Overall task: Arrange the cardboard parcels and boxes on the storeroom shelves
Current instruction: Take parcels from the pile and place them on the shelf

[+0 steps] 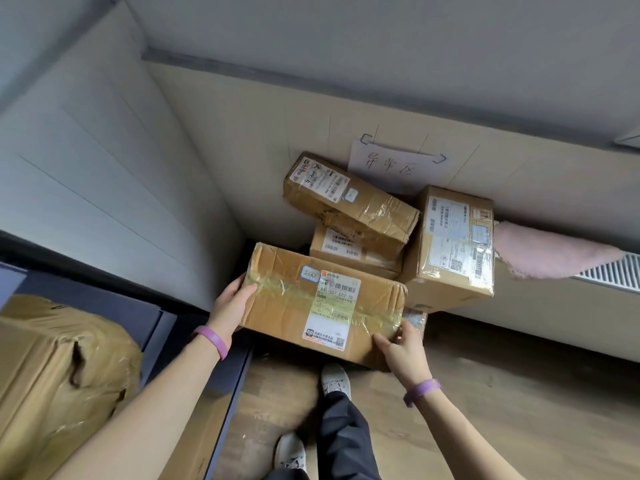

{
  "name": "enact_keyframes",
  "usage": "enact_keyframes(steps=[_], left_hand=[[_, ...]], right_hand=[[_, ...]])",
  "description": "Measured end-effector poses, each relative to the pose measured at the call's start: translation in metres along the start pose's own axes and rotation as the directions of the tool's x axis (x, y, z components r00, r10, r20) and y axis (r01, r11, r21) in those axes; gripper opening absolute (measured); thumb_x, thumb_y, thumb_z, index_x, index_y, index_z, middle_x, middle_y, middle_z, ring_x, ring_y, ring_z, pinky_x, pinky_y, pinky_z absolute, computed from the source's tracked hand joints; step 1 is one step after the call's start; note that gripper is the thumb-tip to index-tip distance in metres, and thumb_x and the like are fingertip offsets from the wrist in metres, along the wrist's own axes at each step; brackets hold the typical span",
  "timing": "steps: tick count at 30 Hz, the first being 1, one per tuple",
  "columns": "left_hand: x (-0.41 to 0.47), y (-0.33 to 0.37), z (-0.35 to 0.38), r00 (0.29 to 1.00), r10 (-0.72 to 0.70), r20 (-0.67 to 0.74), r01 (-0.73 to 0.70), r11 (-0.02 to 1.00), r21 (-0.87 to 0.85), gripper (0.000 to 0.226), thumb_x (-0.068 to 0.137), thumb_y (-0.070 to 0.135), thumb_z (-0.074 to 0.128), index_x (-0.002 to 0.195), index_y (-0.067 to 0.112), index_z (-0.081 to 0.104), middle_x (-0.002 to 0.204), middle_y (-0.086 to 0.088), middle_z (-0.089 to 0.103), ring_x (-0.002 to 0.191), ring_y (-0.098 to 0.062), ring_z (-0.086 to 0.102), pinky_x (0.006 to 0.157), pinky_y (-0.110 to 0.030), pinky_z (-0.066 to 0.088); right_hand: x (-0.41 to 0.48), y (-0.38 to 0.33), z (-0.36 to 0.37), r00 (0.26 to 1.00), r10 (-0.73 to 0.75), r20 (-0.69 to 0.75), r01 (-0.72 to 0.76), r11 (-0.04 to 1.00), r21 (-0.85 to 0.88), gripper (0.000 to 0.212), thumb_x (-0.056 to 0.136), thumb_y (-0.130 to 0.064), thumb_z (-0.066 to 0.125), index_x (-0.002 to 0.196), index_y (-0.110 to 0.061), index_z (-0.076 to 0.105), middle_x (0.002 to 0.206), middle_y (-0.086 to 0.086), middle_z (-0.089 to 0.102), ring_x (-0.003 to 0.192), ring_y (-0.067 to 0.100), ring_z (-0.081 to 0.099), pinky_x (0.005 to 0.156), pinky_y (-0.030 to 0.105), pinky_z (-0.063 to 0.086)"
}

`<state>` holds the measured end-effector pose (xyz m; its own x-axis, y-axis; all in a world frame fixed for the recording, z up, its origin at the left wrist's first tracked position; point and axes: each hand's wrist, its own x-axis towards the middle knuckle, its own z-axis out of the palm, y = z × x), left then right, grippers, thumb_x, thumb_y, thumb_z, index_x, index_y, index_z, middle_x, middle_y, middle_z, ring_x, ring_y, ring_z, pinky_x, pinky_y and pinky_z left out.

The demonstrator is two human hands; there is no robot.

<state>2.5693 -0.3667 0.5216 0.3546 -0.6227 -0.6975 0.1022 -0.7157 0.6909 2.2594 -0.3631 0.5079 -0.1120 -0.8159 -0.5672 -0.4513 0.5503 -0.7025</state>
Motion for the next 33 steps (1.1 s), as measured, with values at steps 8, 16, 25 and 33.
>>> enact_keyframes(steps=[8, 16, 25, 33], left_hand=[[0.055, -0.055, 0.019, 0.986, -0.169, -0.009, 0.169, 0.986, 0.012, 0.043, 0.1, 0.038, 0.057, 0.143, 0.036, 0.051, 0.121, -0.005, 0.064, 0.11, -0.027, 0.061, 0.097, -0.051, 0.052], [0.134, -0.065, 0.074, 0.984, -0.179, 0.017, 0.179, 0.983, -0.044, 0.044, 0.099, 0.035, 0.059, 0.142, 0.038, 0.051, 0.123, 0.001, 0.067, 0.109, -0.019, 0.064, 0.089, -0.038, 0.054], [0.164, -0.073, 0.091, 0.983, -0.18, -0.019, 0.181, 0.984, 0.01, 0.048, 0.1, 0.038, 0.057, 0.146, 0.043, 0.046, 0.128, 0.004, 0.063, 0.12, -0.021, 0.058, 0.099, -0.038, 0.046], [0.129, -0.009, 0.082, 0.99, -0.13, -0.059, 0.136, 0.986, 0.094, 0.051, 0.102, 0.031, 0.053, 0.152, 0.023, 0.041, 0.154, -0.001, 0.042, 0.141, -0.023, 0.038, 0.112, -0.038, 0.032]], right_hand=[[0.05, 0.045, 0.028, 0.985, 0.156, 0.069, -0.154, 0.987, -0.037, 0.027, 0.087, -0.007, 0.069, 0.111, -0.01, 0.057, 0.106, 0.008, 0.066, 0.099, 0.025, 0.063, 0.087, 0.035, 0.05], [0.142, 0.073, 0.043, 0.972, 0.236, -0.005, -0.234, 0.96, -0.154, 0.018, 0.087, -0.007, 0.067, 0.082, -0.009, 0.05, 0.084, 0.012, 0.056, 0.079, 0.029, 0.052, 0.064, 0.032, 0.035], [0.173, 0.081, 0.051, 0.981, 0.194, 0.021, -0.184, 0.954, -0.238, 0.023, 0.09, -0.011, 0.065, 0.111, -0.007, 0.055, 0.099, 0.008, 0.06, 0.091, 0.028, 0.056, 0.07, 0.029, 0.036], [0.138, -0.018, 0.043, 0.999, -0.027, 0.017, 0.03, 0.963, -0.268, 0.049, 0.09, -0.005, 0.056, 0.138, -0.004, 0.048, 0.131, 0.02, 0.052, 0.127, 0.033, 0.045, 0.103, 0.025, 0.031]])
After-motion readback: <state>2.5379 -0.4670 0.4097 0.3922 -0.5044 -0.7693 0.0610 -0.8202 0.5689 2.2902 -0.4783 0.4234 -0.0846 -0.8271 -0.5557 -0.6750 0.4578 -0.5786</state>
